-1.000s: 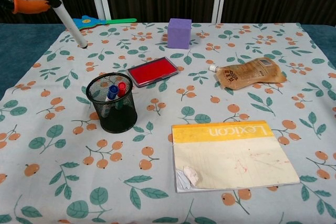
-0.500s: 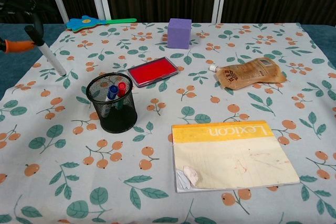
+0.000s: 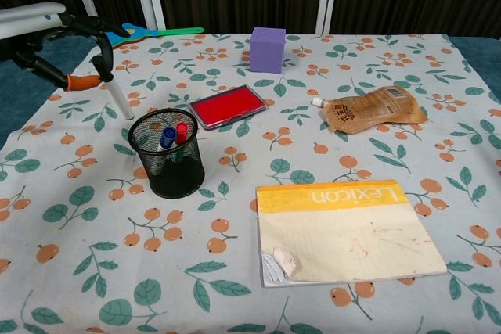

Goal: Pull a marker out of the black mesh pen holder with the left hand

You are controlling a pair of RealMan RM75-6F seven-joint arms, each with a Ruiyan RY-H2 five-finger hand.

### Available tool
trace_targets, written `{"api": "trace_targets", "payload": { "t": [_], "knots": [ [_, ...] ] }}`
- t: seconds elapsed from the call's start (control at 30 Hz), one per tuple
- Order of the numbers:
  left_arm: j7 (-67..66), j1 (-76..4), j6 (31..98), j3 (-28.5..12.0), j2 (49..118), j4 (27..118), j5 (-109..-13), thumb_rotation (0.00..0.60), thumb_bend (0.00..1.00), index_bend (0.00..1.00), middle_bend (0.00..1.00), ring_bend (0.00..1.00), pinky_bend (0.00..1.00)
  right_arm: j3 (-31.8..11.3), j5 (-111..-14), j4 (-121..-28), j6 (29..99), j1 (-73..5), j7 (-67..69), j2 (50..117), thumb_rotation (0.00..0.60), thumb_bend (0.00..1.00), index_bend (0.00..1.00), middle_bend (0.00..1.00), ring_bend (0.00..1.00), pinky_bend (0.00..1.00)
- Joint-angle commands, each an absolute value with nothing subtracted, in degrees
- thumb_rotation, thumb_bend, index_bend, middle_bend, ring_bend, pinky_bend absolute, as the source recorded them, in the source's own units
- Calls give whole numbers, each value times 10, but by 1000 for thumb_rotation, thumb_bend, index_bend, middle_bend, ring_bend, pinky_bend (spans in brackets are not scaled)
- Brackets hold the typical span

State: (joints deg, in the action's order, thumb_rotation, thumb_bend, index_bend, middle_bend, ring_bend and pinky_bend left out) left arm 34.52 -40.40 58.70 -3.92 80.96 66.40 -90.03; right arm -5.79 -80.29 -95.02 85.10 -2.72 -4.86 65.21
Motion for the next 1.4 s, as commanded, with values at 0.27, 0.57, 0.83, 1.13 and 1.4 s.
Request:
{"api": "trace_targets", "payload": {
  "t": [0.27,0.57,0.83,1.13,1.4],
  "knots": [
    [316,-426,557,-43,826,668,-885,600,391,535,120,0,0,-58,-803,-949,851,-27,-46,652,600,61,53,23,91,192],
    [329,-431,548,-30,837,650,-889,600,366,479,119,0,0,-58,-802,-950,850,-27,-45,651,600,61,57,23,91,191],
    [331,-436,533,-14,822,654,-897,600,274,417,117,0,0,-58,-800,-951,849,-27,-47,650,600,61,60,23,91,192],
    [372,-430,557,33,721,728,-947,600,179,320,103,0,0,-59,-799,-951,849,-26,-44,650,600,60,61,23,91,192],
    [295,-362,684,15,654,786,-930,600,179,312,103,0,0,-59,-799,-952,850,-26,-48,651,600,61,61,23,91,191]
  ]
}}
